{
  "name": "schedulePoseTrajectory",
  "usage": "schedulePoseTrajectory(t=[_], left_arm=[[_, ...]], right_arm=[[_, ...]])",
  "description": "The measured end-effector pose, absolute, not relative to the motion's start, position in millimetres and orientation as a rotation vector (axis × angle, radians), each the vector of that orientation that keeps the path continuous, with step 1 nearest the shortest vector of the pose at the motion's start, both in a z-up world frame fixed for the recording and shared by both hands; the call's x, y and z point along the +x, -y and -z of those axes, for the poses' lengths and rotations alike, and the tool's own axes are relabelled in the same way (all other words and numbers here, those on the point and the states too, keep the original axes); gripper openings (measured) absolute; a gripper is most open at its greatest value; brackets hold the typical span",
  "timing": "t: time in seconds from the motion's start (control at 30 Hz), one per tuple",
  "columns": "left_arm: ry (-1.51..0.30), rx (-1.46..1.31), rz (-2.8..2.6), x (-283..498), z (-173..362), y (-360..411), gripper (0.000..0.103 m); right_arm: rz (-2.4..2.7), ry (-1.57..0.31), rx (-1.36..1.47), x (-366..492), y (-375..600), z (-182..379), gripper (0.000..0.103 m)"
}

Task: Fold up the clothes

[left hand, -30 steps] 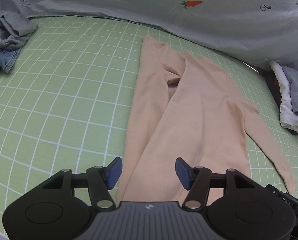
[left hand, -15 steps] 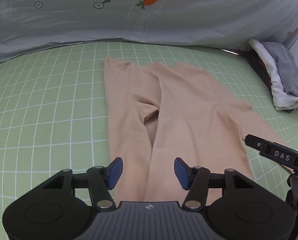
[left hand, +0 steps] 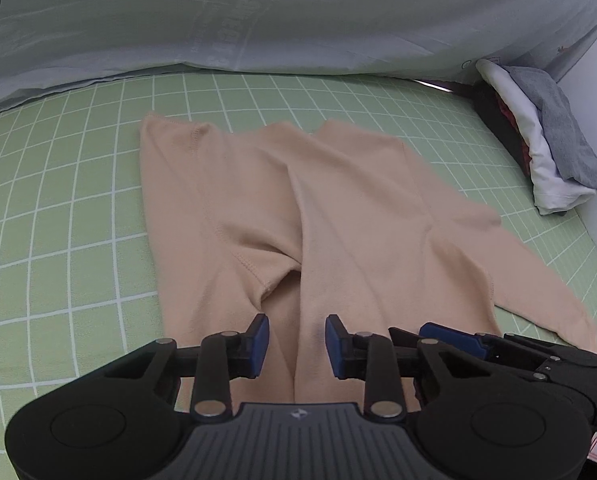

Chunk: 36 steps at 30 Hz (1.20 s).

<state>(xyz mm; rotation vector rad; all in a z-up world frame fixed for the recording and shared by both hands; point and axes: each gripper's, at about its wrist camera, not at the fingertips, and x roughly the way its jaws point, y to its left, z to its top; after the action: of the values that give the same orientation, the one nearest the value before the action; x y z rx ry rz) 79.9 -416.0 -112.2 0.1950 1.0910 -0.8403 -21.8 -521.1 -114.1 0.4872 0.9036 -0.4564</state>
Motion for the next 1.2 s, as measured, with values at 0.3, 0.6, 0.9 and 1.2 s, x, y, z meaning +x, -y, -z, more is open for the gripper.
schedulePoseTrajectory(t=[0.3,0.6,0.9,1.2], left_arm=[[-1.097,0.143,0.850,83.6,117.3,421.4,0.032],[-1.113,0.107,0.836,88.8,121.7,430.2,0.032],[-1.065,0.096,0.833,88.7,116.9,423.9,0.033],[-1.022,0.076,0.819,89.9,112.6,414.4,0.002]], right_arm=[[0.344,-0.933,0.483,-10.5,515.9,114.2,0.027],[0.267,-0.954,0.448,-1.4,514.3,113.0,0.005],[0.281,-0.944,0.451,-4.8,518.1,111.6,0.004],[0.317,-0.949,0.424,-4.9,518.6,112.5,0.003]])
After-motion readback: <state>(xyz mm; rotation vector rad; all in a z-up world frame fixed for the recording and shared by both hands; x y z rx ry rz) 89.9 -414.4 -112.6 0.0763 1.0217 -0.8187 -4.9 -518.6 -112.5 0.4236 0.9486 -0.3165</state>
